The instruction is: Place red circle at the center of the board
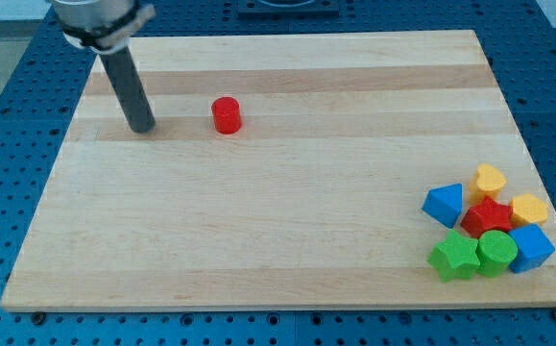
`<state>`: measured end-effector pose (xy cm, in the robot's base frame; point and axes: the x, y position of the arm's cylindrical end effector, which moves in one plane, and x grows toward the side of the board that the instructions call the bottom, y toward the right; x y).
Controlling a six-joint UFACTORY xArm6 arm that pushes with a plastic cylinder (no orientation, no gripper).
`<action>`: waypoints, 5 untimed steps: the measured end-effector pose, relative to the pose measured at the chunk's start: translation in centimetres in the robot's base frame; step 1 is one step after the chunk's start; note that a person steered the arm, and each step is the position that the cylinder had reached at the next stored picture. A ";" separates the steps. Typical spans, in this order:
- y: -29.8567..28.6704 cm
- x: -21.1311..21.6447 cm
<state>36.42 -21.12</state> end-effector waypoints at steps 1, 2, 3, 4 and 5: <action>-1.0 -4.5; 0.4 -4.4; 9.1 -0.9; 20.6 3.5; 24.6 4.8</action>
